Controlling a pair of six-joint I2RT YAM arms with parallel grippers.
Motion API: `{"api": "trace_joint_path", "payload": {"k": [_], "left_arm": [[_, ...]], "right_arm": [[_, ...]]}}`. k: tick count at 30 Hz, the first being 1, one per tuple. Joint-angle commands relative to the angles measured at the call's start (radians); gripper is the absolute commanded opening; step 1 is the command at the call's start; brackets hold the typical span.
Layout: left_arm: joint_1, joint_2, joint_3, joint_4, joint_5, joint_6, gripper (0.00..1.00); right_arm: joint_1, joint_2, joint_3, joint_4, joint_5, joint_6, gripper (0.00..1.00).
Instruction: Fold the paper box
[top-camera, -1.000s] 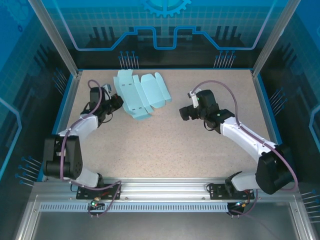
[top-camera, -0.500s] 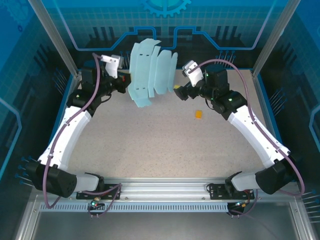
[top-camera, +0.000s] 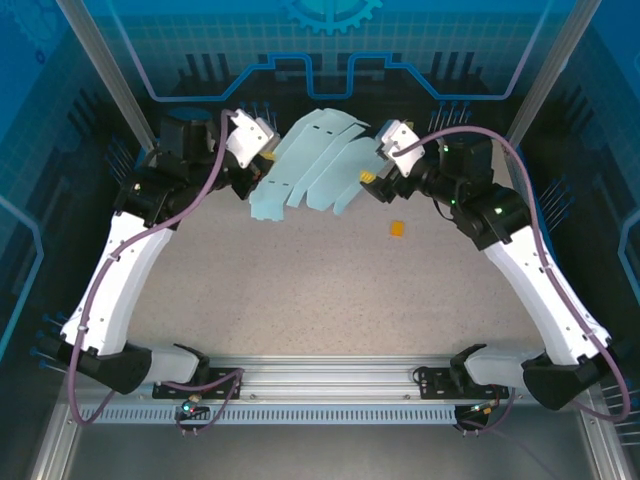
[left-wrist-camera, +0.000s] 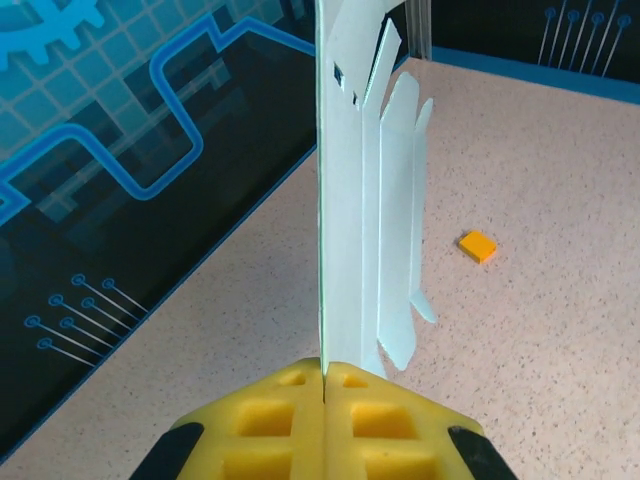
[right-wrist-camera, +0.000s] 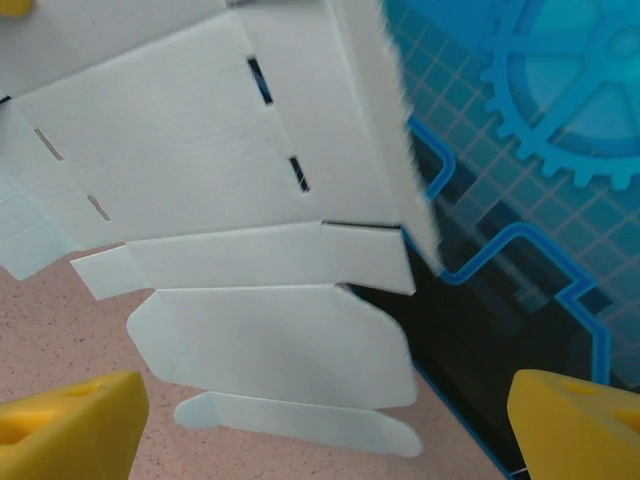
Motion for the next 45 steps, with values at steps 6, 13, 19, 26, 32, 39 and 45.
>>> {"api": "trace_joint_path", "payload": {"k": [6,13,19,26,32,39,45], "left_arm": [[-0.100,0.053,0.100,-0.161,-0.092,0.213,0.04],[-0.165,0.090,0.144,-0.204,-0.118,0.264,0.04],[-0.193,0.108,0.145,-0.216,-0.117,0.289,0.04],[-0.220,0.137,0.151,-0.217,-0.124,0.317,0.04],[-0.225,0.154,0.151,-0.224,-0.144,0.331,0.04],[-0.226,0.161,0.153,-0.221,-0.147,0.331,0.04],[-0.226,0.161,0.153,-0.218,-0.144,0.324,0.04]], "right_arm": [[0.028,0.033,0.109,-0.086,-0.015,-0.094,0.94],[0.031,0.060,0.100,-0.125,-0.122,-0.161,0.93],[0.029,0.091,0.086,-0.123,-0.116,-0.192,0.86],[0.009,0.137,0.113,-0.185,-0.220,-0.210,0.64],[-0.030,0.152,0.112,-0.204,-0.283,-0.208,0.37],[-0.073,0.173,0.113,-0.230,-0.366,-0.211,0.15],[-0.097,0.187,0.122,-0.249,-0.418,-0.208,0.03]]}}
